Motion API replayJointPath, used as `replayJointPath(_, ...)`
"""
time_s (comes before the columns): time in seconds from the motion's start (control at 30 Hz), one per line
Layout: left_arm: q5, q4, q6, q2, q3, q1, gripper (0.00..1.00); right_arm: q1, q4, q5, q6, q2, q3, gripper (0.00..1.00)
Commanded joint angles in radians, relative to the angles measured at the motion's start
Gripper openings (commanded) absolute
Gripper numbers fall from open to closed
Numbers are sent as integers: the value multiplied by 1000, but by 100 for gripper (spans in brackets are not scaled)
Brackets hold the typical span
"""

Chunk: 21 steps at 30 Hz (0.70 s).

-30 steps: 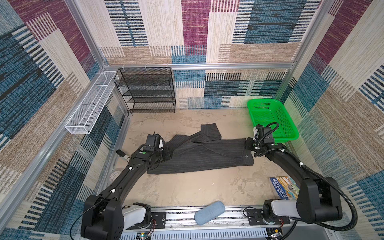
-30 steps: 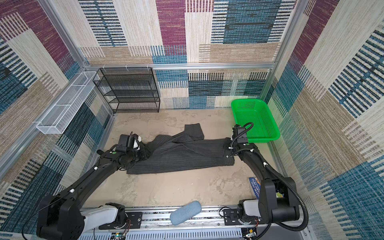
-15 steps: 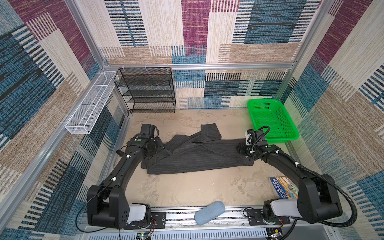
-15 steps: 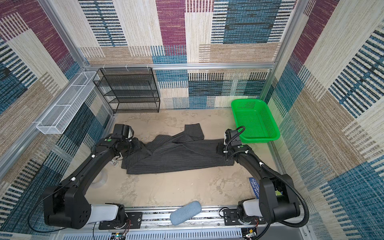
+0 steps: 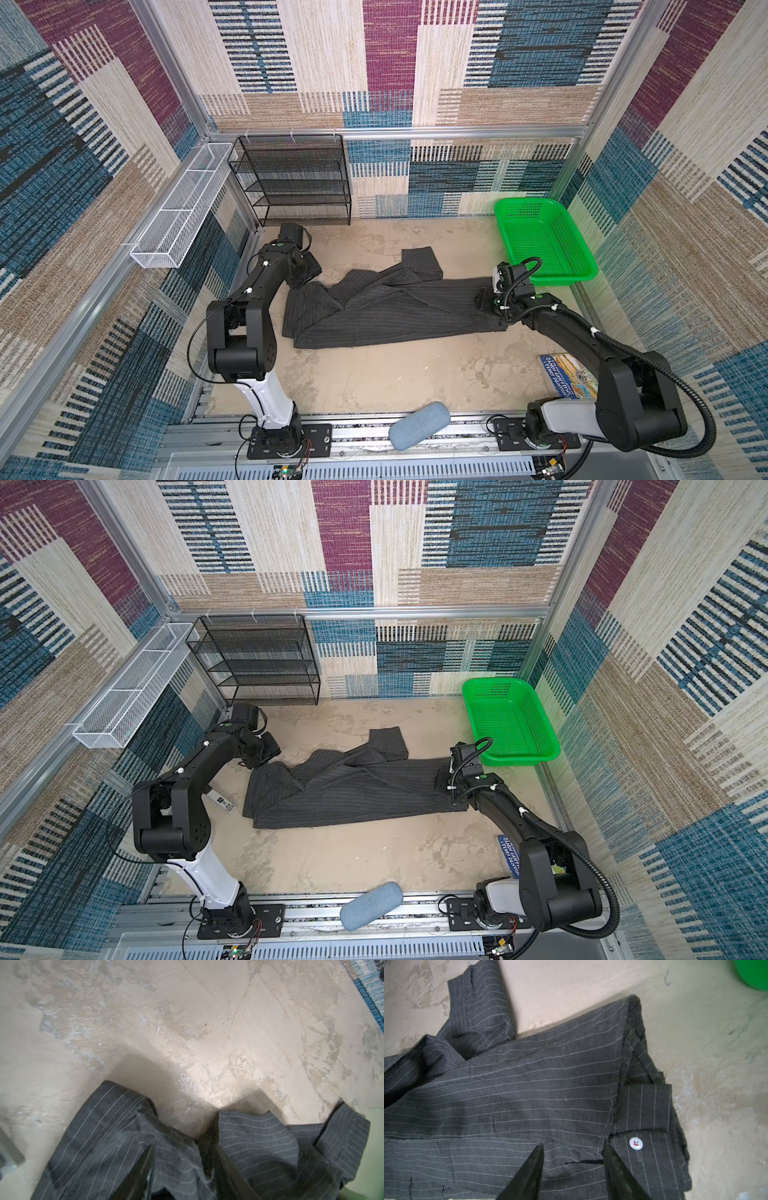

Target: Fold and stack the long sleeve shirts

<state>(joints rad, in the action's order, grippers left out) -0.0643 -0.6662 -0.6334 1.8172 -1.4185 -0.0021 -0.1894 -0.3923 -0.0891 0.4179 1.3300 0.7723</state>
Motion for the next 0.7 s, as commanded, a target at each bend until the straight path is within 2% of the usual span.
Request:
replayJointPath(0.0,-80,1,-57,50,-35,4,44,1,20,24,13,1,8,50)
replayJointPath(0.27,-146,31,-73,86,-14,2,33,1,21,27,16,1,4,50)
replayJointPath(0.5,-141,76,-73,49,60,5,7,1,-31,46,43,1,12,53)
replayJointPath(0.6,-143,91,-73,36,74,6,0,4,-27,45,56,3,-6,54)
replayJointPath(0.67,-144,92,-70,29,78,7,0,13,-6,24,66,12,-23,55)
